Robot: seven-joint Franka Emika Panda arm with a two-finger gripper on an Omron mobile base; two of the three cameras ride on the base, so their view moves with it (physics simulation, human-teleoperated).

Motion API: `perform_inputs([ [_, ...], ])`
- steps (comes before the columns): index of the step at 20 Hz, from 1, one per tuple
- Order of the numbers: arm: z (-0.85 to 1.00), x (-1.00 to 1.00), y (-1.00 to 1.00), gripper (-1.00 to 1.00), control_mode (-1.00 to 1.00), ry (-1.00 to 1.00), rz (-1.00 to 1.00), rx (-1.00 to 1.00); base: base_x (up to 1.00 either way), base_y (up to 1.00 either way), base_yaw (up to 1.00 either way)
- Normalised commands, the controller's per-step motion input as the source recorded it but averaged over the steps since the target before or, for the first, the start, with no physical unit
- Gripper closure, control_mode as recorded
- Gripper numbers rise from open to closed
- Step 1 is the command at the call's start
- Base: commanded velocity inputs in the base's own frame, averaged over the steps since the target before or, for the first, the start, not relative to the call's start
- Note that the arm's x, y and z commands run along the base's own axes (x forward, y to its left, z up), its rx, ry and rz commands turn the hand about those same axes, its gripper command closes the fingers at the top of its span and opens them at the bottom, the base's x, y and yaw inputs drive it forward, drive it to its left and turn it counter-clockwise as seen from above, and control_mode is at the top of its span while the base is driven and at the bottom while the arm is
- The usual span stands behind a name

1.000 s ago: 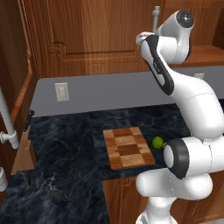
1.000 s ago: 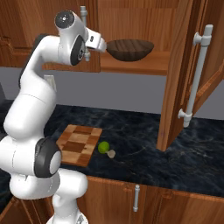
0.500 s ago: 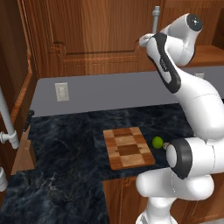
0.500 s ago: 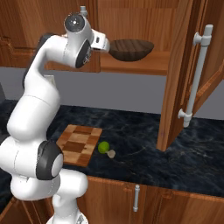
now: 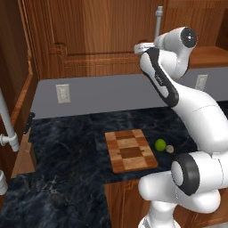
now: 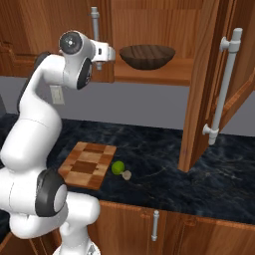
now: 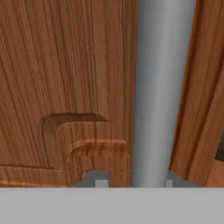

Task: Open the cabinet. Place the bowl and condiment on the counter. Then place the lime and garlic on the cutting board.

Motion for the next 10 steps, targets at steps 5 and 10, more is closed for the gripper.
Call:
perform_inputs([
  [5,0.08,-0.60,1.00,1.00,-1.00,0.01,0.06,-0.05,0.00,0.00,0.00],
  [10,0.17,-1.00,1.00,1.00,-1.00,0.00,0.16,-0.08,0.00,0.00,0.00],
])
